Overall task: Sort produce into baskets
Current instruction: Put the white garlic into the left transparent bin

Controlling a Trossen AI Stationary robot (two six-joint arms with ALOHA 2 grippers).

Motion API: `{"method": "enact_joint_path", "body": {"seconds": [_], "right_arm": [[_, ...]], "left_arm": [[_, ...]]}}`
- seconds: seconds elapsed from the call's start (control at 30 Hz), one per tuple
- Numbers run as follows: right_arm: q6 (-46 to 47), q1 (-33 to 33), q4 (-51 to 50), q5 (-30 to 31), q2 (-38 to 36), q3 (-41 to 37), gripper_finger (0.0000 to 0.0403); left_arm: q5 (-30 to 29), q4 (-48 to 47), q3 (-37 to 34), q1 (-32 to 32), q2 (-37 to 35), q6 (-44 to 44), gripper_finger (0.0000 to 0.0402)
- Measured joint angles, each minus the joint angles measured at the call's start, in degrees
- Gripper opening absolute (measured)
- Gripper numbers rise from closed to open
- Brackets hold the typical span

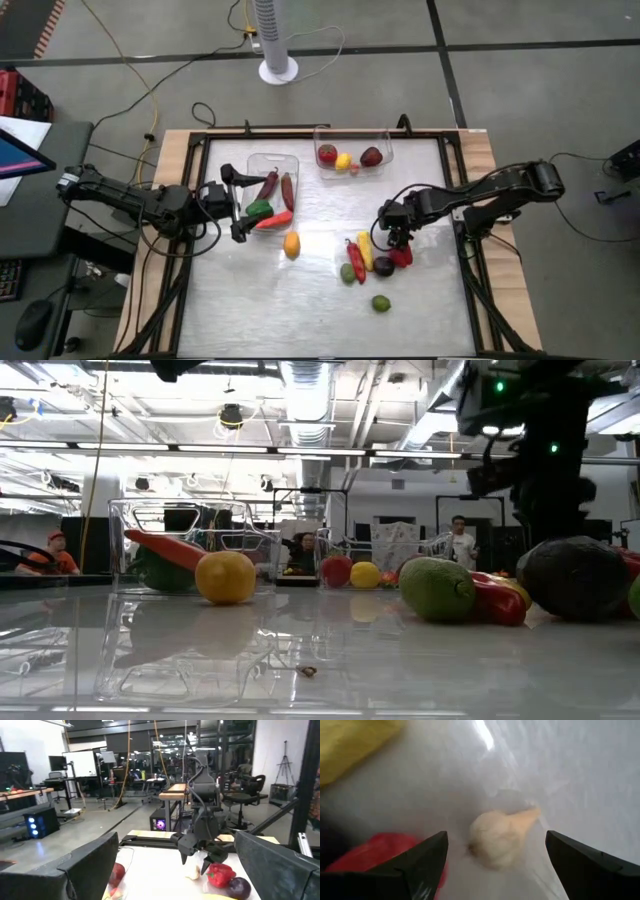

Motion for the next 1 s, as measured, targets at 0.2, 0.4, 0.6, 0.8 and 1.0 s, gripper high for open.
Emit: {"method": "enact_joint_path", "body": {"seconds": [0.2,0.4,0.6,0.8,1.0], "right_arm": [[0.47,-1.45,1.55,3.54,0.10,-2.75,0.0361],[0.10,-1.48,2.86,5.40,0.14,-3.77,0.0330],[0.10,-1.46,3.43,5.27,0.16,-4.63,0.0256],[-0.13,-1.46,4.03,5.27,0.16,-3.73,0.0174],[-3.52,-1.46,4.53,5.27,0.16,3.00,0.0136]], "left_arm": [[-0.51,0.02,0.00,0.00,0.00,0.02,0.0387],[-0.62,0.02,0.00,0.00,0.00,0.46,0.0387],[-0.64,0.03,0.00,0.00,0.00,0.46,0.0387],[-0.73,0.04,0.00,0.00,0.00,0.46,0.0387],[-3.30,0.07,0.00,0.02,0.00,1.32,0.0387]]}}
